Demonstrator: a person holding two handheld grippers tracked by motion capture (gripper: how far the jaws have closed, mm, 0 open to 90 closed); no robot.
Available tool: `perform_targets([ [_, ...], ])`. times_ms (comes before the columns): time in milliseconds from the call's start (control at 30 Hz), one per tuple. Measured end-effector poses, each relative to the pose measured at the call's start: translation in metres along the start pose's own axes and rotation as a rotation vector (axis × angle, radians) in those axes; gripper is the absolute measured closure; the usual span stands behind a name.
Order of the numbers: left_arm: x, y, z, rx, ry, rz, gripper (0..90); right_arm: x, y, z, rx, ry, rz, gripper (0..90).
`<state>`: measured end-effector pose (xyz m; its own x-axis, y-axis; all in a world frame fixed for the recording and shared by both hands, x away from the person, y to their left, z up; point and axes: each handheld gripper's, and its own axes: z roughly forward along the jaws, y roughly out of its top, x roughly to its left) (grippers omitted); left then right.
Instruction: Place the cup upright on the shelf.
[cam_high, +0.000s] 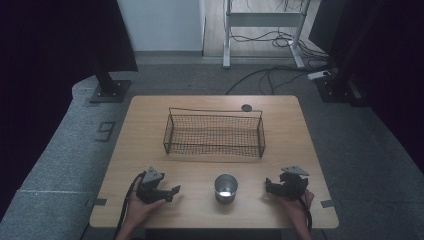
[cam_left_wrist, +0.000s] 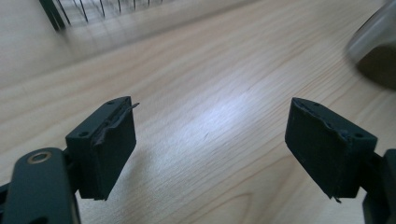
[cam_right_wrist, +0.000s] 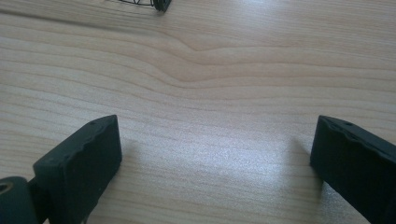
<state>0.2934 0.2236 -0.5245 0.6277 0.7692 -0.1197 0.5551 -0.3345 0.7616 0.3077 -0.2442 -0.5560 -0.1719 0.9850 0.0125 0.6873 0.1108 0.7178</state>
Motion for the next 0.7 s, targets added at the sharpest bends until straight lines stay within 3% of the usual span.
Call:
perform_targets([
  [100,-0.002,0.009,-0.012,-0.031,-0.024,0.009,16.3,0.000,0.000,0.000,0.000,-0.002,0.002,2.2],
  [300,-0.007,0.018,-0.019,-0.063,-0.071,0.010,15.9,0.000,0.000,0.000,-0.001,-0.008,0.008,2.3],
  [700,-0.019,0.035,-0.020,-0.087,-0.135,0.031,15.3,0.000,0.000,0.000,-0.001,-0.010,0.007,2.4],
])
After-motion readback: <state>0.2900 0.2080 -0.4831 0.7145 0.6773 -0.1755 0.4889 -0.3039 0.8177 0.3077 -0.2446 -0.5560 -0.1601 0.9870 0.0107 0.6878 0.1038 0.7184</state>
